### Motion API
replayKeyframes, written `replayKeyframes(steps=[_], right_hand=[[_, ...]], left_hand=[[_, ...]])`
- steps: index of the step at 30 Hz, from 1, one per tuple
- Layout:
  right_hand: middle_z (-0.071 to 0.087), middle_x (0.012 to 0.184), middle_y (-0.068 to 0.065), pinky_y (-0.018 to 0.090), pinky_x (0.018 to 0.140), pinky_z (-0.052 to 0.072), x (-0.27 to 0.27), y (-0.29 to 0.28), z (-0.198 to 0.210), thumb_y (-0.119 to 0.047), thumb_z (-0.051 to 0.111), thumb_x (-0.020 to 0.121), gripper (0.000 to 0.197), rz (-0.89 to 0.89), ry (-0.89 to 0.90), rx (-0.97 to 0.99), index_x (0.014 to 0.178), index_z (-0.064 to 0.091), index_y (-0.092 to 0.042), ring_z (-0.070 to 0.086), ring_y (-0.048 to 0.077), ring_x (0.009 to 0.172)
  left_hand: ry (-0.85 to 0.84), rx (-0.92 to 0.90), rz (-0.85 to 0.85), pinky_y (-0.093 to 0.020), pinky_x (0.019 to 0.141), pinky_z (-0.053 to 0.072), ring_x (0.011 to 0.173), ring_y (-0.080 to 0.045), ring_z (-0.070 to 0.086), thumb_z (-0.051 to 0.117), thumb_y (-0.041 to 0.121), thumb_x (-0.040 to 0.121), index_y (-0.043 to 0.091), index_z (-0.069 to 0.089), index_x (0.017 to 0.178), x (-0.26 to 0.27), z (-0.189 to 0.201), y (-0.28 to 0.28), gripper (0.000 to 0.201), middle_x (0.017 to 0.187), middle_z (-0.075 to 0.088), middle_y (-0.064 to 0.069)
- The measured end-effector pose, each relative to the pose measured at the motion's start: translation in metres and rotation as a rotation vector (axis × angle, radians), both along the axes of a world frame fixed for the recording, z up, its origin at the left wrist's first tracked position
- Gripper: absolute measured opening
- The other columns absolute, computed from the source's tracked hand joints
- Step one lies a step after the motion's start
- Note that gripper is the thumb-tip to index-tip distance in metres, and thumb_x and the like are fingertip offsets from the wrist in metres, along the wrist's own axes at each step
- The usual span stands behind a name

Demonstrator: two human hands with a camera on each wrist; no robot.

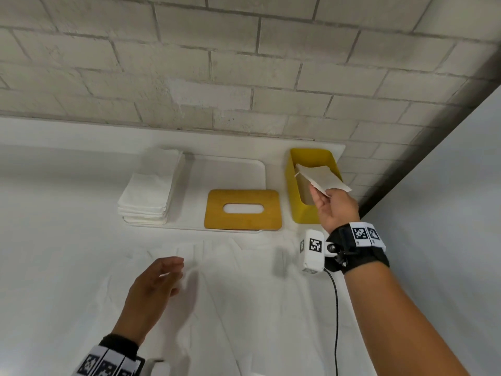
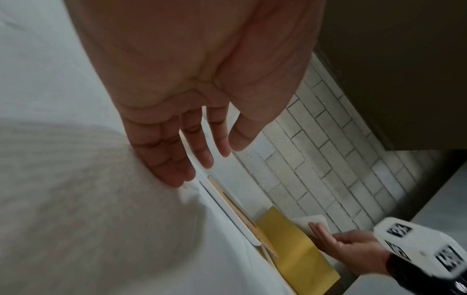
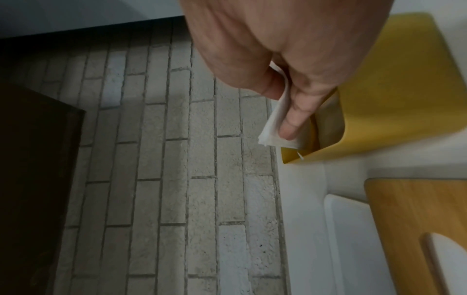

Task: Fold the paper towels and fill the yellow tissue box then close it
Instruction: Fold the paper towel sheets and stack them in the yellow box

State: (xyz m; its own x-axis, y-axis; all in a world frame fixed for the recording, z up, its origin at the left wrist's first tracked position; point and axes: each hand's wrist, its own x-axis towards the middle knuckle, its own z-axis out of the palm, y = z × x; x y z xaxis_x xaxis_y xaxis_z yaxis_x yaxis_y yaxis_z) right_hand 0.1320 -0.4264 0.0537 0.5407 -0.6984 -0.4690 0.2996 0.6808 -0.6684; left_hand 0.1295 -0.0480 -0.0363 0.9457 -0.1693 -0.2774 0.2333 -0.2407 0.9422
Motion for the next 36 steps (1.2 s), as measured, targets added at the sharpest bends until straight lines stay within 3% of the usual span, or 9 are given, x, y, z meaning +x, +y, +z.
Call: replayKeyframes(steps=[5,9,16,19,22,24,30,33,36], right_hand=[[0.067,0.099,0.024,0.047,0.076,0.063,0.025,-0.01,0.001,0.016,0.036,0.095,0.024,0.003,0.057,0.027,0.102,0.056,0.006,0.069,0.038,0.085],[0.062,0.096,0.024,0.049,0.086,0.061,0.036,-0.017,0.002,0.014,0.034,0.097,0.022,0.034,0.093,0.022,0.092,0.051,0.001,0.066,0.038,0.085],[0.059,0.119,0.029,0.051,0.08,0.062,0.039,-0.026,-0.012,0.013,0.035,0.098,0.024,0.058,0.153,0.023,0.113,0.05,0.002,0.065,0.045,0.103],[0.057,0.124,0.032,0.051,0.067,0.061,0.04,-0.026,-0.013,0.013,0.035,0.098,0.023,0.071,0.173,0.019,0.112,0.05,0.002,0.065,0.044,0.093],[0.057,0.129,0.032,0.053,0.082,0.061,0.04,-0.029,-0.015,0.013,0.035,0.099,0.03,0.068,0.16,0.029,0.123,0.047,0.002,0.064,0.046,0.103],[0.057,0.131,0.033,0.053,0.087,0.059,0.039,-0.03,-0.016,0.013,0.035,0.098,0.029,0.075,0.158,0.033,0.122,0.048,0.002,0.063,0.047,0.108],[0.057,0.132,0.032,0.053,0.081,0.062,0.037,-0.031,-0.019,0.013,0.034,0.098,0.029,0.093,0.153,0.026,0.12,0.049,0.003,0.063,0.046,0.103],[0.058,0.131,0.032,0.052,0.071,0.062,0.036,-0.029,-0.017,0.014,0.034,0.097,0.022,0.118,0.16,0.018,0.103,0.051,0.003,0.062,0.048,0.108],[0.058,0.131,0.032,0.052,0.066,0.061,0.035,-0.026,-0.013,0.012,0.036,0.098,0.02,0.129,0.184,0.007,0.103,0.052,0.003,0.062,0.048,0.112]], left_hand=[[-0.022,0.063,-0.021,-0.047,0.089,0.06,0.096,-0.017,0.075,0.062,0.009,0.099,0.041,0.075,0.096,-0.005,-0.004,0.004,0.035,0.101,0.078,0.008],[-0.034,0.082,-0.021,-0.047,0.088,0.061,0.095,-0.014,0.075,0.062,0.007,0.098,0.037,0.075,0.097,-0.006,-0.002,0.006,0.033,0.101,0.078,0.01],[-0.052,0.118,-0.033,-0.043,0.085,0.061,0.092,-0.01,0.075,0.062,0.006,0.098,0.044,0.074,0.095,-0.004,-0.003,0.006,0.04,0.1,0.077,0.012],[-0.054,0.138,-0.046,-0.042,0.085,0.062,0.093,-0.012,0.075,0.062,0.007,0.098,0.045,0.073,0.095,-0.004,-0.004,0.006,0.04,0.101,0.077,0.013],[-0.054,0.147,-0.052,-0.041,0.086,0.062,0.093,-0.012,0.075,0.063,0.009,0.098,0.046,0.073,0.095,-0.003,-0.005,0.006,0.038,0.102,0.076,0.014],[-0.062,0.155,-0.062,-0.039,0.085,0.062,0.093,-0.012,0.075,0.063,0.01,0.098,0.046,0.073,0.096,-0.003,-0.006,0.006,0.038,0.102,0.076,0.015],[-0.075,0.184,-0.072,-0.035,0.081,0.062,0.091,-0.009,0.074,0.063,0.012,0.098,0.047,0.072,0.097,-0.004,-0.008,0.007,0.036,0.101,0.076,0.016],[-0.081,0.199,-0.079,-0.035,0.083,0.062,0.092,-0.009,0.074,0.064,0.013,0.098,0.049,0.071,0.097,-0.005,-0.008,0.007,0.037,0.101,0.075,0.018],[-0.101,0.216,-0.092,-0.035,0.086,0.061,0.093,-0.009,0.074,0.066,0.015,0.097,0.049,0.07,0.099,-0.006,-0.007,0.007,0.034,0.101,0.075,0.021]])
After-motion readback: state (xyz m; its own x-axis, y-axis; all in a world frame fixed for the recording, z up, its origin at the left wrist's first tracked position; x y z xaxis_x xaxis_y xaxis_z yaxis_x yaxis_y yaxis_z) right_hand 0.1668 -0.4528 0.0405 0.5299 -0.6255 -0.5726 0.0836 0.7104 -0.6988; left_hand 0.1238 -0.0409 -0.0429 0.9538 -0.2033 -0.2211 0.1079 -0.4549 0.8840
